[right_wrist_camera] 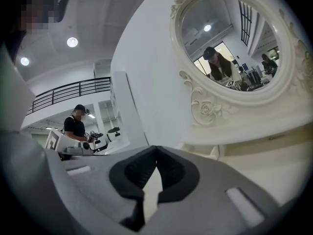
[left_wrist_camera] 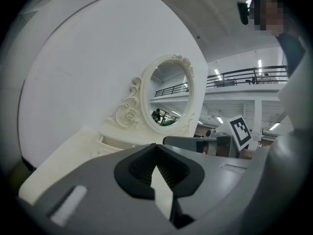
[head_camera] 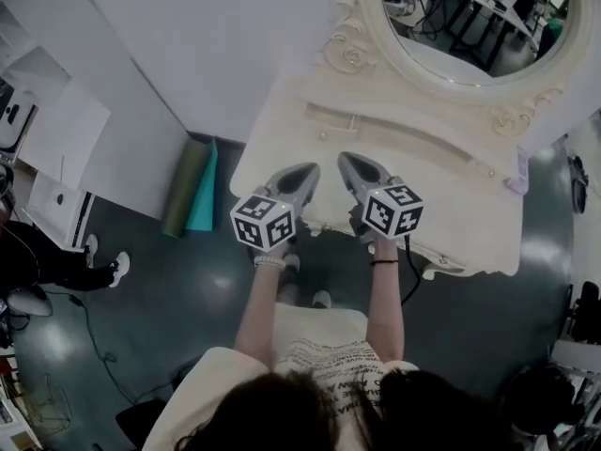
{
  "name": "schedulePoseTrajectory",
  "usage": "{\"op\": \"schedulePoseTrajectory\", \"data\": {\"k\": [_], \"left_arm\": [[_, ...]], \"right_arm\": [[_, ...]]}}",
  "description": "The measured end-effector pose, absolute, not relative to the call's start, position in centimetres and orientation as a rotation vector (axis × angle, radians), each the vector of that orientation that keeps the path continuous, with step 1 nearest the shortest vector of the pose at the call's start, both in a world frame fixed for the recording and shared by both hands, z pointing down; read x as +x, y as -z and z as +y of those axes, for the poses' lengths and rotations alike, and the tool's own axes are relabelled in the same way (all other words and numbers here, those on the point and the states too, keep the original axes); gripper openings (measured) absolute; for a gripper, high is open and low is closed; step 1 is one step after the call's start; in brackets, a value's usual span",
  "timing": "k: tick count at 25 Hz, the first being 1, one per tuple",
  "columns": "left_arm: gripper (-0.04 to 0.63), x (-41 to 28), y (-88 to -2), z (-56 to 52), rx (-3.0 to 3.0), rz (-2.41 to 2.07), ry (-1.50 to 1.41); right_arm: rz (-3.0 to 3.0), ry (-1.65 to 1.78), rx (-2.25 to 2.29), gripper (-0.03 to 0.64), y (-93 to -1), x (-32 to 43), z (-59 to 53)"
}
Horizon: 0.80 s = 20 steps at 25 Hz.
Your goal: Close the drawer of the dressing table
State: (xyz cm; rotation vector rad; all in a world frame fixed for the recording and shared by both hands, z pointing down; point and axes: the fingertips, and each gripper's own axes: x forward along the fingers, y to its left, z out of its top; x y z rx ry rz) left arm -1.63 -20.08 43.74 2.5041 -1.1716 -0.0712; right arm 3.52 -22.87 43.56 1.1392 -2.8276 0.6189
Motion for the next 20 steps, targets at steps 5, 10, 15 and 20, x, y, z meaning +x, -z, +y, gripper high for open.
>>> {"op": "schedulePoseTrajectory", "data": {"k": [5,10,15,20], "left_arm": [[-0.008,-2.5,-44.6,-22.6,2.504,-1.109,0.043],[-0.008,-3.1,-45.7,-24.7,2.499,-1.054,0.023],[-0.008,-3.5,-46.7,-26.3,2.494,-0.999,0.012],[-0.008,-3.9,-47.6,-27.5,2.487,-0.95,-0.002]], "right_arm": [[-2.787,-0.658,1.189,0.003,-44.7,2.5,-25.1],[-2.75,-0.7,1.23,0.003,-45.8,1.8,-26.9],[-2.71,-0.734,1.268,0.003,-46.8,1.2,-28.3],[-2.67,-0.769,1.302,0.003,-47.9,0.6,-29.4]]}}
